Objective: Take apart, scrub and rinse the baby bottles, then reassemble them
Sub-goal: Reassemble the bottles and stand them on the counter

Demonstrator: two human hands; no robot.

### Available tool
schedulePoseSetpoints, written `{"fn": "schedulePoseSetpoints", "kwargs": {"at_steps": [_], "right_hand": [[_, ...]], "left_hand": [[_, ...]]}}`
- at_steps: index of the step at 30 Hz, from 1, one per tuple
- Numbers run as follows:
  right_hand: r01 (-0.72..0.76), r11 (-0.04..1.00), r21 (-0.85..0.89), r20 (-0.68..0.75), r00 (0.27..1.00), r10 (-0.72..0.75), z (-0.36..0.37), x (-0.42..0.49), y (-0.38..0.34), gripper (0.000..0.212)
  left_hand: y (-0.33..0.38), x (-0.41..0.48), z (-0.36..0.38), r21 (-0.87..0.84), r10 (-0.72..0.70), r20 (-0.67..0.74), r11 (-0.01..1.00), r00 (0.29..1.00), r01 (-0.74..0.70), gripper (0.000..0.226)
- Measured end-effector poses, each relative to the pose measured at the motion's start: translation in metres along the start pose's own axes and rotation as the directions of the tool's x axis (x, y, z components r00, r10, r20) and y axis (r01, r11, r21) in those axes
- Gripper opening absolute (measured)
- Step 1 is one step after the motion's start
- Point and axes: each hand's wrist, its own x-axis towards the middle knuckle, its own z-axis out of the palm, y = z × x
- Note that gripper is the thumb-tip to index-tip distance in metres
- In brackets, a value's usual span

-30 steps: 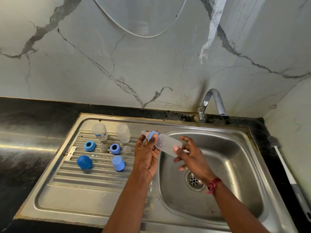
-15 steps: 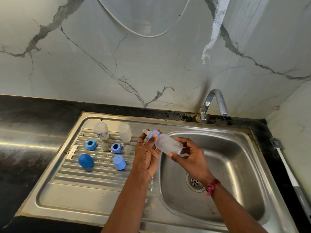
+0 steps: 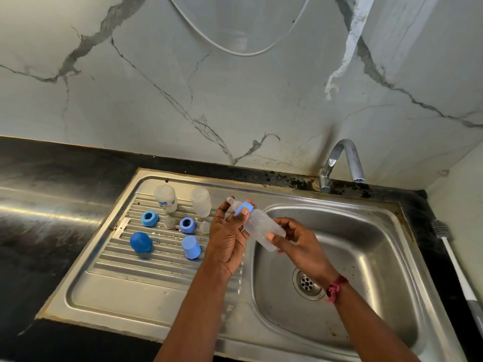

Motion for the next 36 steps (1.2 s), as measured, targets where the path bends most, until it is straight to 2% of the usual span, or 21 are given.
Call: {"fn": "schedulePoseSetpoints", "kwargs": {"at_steps": [3,6,9,13,16,19,23,25,29,32,36], "right_hand": [[0.143,0.957,-0.253,-0.007,0.989,-0.15,0.001,0.004,-0.001,0.062],[0.27,0.885,-0.378,0.02,0.959,-0.284,0.008,0.009,-0.002,0.07],[0.31,0.87,-0.383,-0.003,0.942,-0.337,0.014,0.011,-0.005,0.066],[0.383,0.836,-0.394,0.012,0.911,-0.412,0.023,0.012,-0.01,0.056],[0.374,0.833,-0.407,0.004,0.913,-0.408,0.025,0.01,-0.01,0.055],[0.323,0.885,-0.336,-0.024,0.936,-0.351,0.026,0.013,-0.007,0.05],[0.196,0.969,-0.147,-0.05,0.977,-0.205,0.03,0.022,-0.013,0.043],[0.172,0.981,-0.095,-0.05,0.983,-0.177,0.037,0.027,-0.019,0.042],[0.165,0.982,-0.092,-0.028,0.985,-0.169,0.054,0.036,-0.028,0.049],[0.192,0.977,-0.09,0.003,0.981,-0.193,0.067,0.038,-0.032,0.043],[0.234,0.961,-0.146,0.05,0.972,-0.229,0.082,0.037,-0.032,0.05]], "left_hand": [[0.002,-0.003,0.004,0.276,0.118,-0.04,0.956,0.992,-0.102,0.063],[0.002,-0.005,0.012,0.517,0.241,-0.003,0.831,0.971,-0.205,0.062],[0.0,-0.008,0.015,0.641,0.319,0.038,0.72,0.947,-0.268,0.066],[-0.005,-0.011,0.009,0.677,0.358,0.044,0.676,0.933,-0.291,0.067],[-0.007,-0.011,0.006,0.693,0.352,0.047,0.663,0.935,-0.284,0.068],[-0.003,-0.012,0.006,0.701,0.325,0.074,0.656,0.943,-0.281,0.071],[0.021,-0.015,-0.002,0.627,0.281,0.069,0.734,0.957,-0.261,0.078],[0.034,-0.018,-0.01,0.633,0.287,0.053,0.731,0.957,-0.254,0.072],[0.049,-0.021,-0.027,0.697,0.291,0.033,0.679,0.956,-0.231,0.062],[0.056,-0.019,-0.035,0.768,0.269,0.065,0.602,0.961,-0.22,0.057],[0.061,-0.017,-0.04,0.841,0.228,0.075,0.51,0.971,-0.184,0.054]]}}
